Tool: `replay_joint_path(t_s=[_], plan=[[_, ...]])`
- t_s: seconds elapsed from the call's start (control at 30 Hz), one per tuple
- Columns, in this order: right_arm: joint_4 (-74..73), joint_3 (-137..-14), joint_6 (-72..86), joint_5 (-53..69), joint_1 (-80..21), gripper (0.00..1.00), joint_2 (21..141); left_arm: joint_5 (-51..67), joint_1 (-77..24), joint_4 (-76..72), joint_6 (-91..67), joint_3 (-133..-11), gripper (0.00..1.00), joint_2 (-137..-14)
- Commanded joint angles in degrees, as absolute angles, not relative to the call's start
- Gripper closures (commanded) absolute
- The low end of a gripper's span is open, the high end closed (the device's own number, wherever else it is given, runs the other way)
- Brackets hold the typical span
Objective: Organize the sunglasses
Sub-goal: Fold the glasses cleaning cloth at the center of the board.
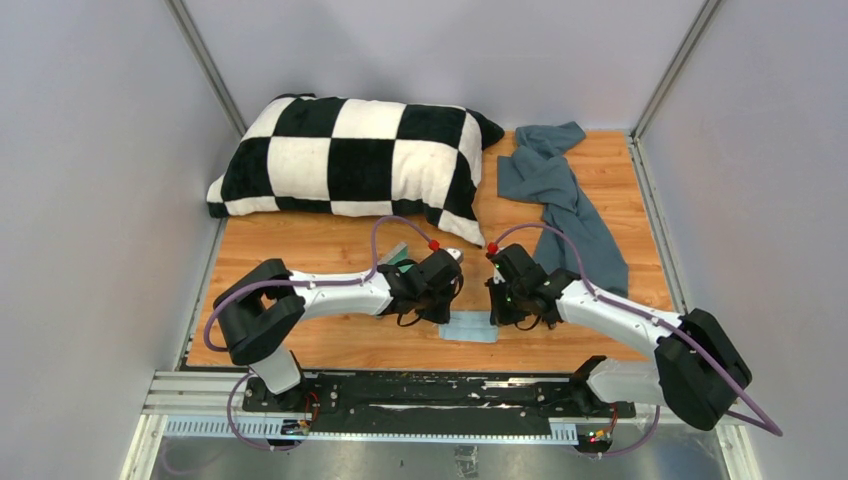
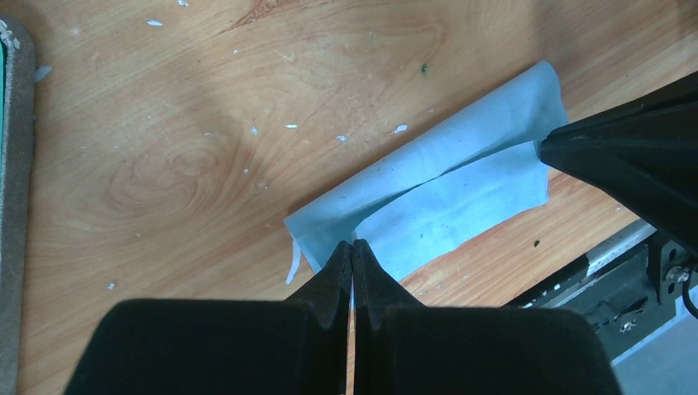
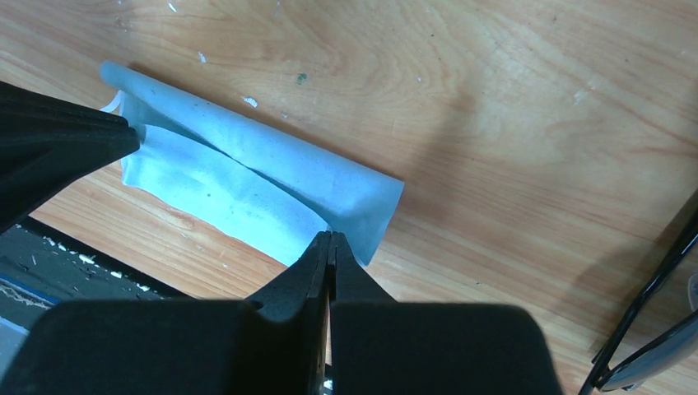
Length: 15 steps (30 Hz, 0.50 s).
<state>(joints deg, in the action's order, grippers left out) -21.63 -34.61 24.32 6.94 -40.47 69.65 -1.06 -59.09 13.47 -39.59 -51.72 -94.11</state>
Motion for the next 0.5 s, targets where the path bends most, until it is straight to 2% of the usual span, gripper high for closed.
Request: replay_joint_path(t_s=[0.0,0.47], plan=[[-23.47,-33.58,25.44,5.97,-42.02,1.0,68.39,-1.84,-59.58,12.7,-40.34,-51.13,1.0,-92.58],[-23.69,-32.72,26.91,5.85,-43.62,1.0,67.93,-2.03,-59.87,13.4,-41.41,-50.27,1.0,-91.77]])
